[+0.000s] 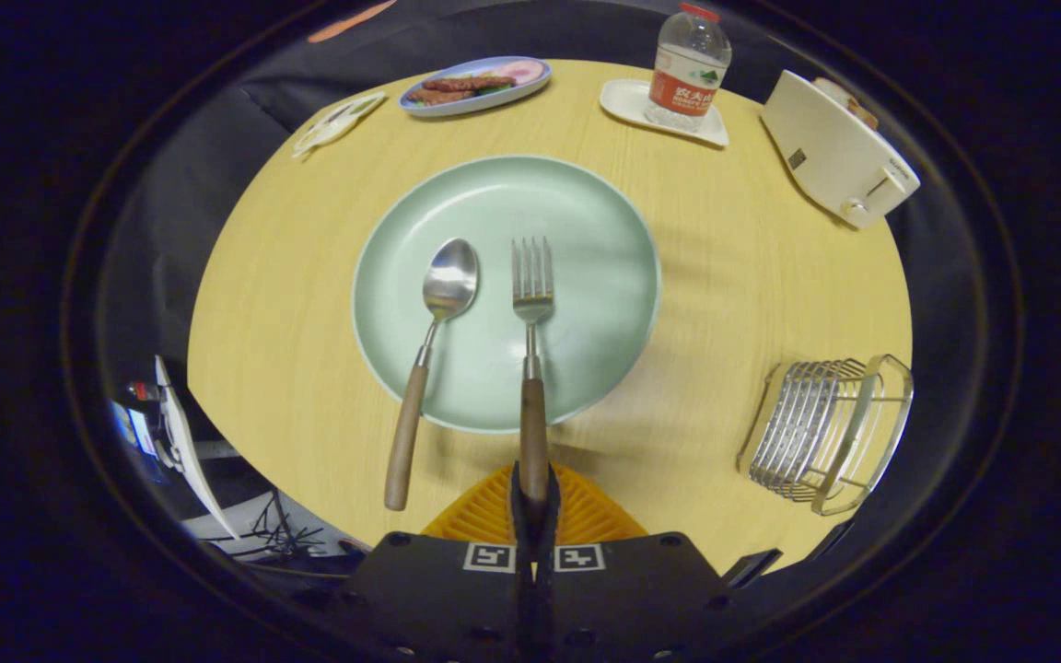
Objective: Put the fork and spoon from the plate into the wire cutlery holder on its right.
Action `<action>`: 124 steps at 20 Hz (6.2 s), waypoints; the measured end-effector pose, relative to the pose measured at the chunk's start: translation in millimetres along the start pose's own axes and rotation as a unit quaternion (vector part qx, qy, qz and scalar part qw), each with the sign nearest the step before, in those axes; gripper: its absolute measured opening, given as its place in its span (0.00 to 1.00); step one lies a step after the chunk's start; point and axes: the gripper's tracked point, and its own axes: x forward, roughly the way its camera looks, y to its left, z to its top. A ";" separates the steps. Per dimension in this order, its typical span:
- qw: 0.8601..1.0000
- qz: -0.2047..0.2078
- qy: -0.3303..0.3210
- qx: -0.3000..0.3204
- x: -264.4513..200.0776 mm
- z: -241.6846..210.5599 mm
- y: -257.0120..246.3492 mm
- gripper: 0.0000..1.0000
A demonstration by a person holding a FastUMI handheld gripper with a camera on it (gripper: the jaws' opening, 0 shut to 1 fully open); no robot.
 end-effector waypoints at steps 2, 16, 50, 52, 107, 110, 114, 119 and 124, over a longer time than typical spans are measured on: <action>1.000 0.010 -0.022 0.002 -28.1 5.9 -4.5 0.01; 0.991 -0.013 0.018 0.128 -155.3 -50.6 -143.2 0.01; 0.962 0.022 -0.115 0.246 -150.9 19.8 -154.4 0.87; 0.961 0.025 -0.184 0.204 -167.8 41.2 -141.1 0.90; 0.985 -0.036 -0.102 0.135 -168.1 -17.9 -112.0 0.00; 0.984 -0.033 -0.083 0.157 -165.5 -31.7 -132.2 0.01; 0.982 -0.023 -0.052 0.180 -162.6 -45.8 -144.8 0.01; 0.980 -0.020 -0.044 0.192 -156.7 -44.8 -153.1 0.03; 0.979 -0.009 -0.033 0.200 -152.1 -46.8 -152.6 0.03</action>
